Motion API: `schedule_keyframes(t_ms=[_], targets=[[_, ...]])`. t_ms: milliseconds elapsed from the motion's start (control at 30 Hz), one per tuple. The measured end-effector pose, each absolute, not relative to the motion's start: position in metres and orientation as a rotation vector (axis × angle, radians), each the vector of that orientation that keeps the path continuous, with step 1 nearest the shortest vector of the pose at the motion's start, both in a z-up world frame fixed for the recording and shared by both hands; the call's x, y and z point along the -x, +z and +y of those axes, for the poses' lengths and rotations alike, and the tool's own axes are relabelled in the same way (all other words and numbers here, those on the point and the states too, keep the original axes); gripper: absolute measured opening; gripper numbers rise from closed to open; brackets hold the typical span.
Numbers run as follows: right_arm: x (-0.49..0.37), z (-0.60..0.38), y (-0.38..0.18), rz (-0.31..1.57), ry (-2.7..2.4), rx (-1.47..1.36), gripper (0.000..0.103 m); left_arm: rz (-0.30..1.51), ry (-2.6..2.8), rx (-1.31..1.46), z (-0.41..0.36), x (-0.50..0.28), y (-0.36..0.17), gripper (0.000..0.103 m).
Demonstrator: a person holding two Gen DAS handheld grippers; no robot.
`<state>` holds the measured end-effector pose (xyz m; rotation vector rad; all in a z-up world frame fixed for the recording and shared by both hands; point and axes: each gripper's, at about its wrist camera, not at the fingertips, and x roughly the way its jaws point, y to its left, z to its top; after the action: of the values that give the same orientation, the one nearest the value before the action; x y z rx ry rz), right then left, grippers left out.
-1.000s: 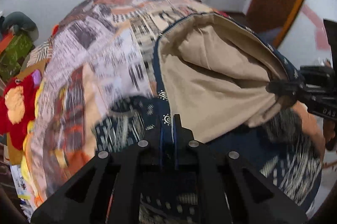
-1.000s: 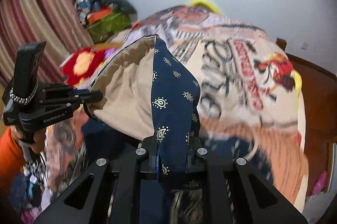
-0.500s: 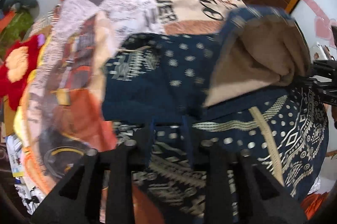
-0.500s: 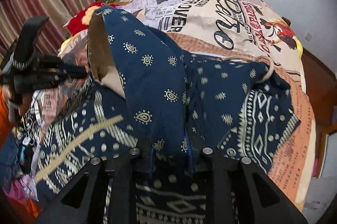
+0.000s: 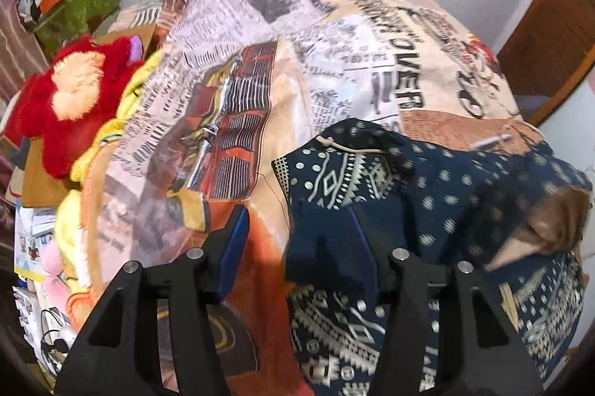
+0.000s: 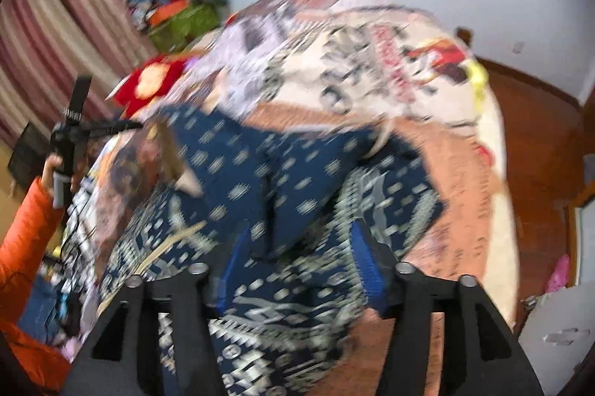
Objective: Fold large clothes
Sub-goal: 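Fold the hood down over the jacket body with the right gripper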
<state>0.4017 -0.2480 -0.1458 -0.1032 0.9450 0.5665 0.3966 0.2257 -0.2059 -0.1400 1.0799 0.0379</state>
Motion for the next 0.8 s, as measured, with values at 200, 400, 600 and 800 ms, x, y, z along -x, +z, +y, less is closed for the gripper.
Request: schedule_keyframes(t_ms=[200, 400, 600, 800], targets=[[-0.457, -0.261, -0.169, 0.95, 0.425, 0.099, 0.07, 1.176, 0.073, 0.238, 0.24, -0.438, -0.259, 0.054], [-0.515, -0.265, -0.221, 1.068, 0.361, 0.044, 0.069, 1.24, 0.053, 0.372, 0.248, -0.468, -0.297, 0.054], [-0.538, -0.256, -0.251, 1.096, 0.375, -0.007, 0.071, 1.279, -0.008, 0.445, 0.237, -0.483, -0.317, 0.049], [-0.538, -0.233, -0.253, 1.1, 0.456, 0.02, 0.036, 1.257, -0.009, 0.491, 0.225, -0.483, -0.313, 0.006]])
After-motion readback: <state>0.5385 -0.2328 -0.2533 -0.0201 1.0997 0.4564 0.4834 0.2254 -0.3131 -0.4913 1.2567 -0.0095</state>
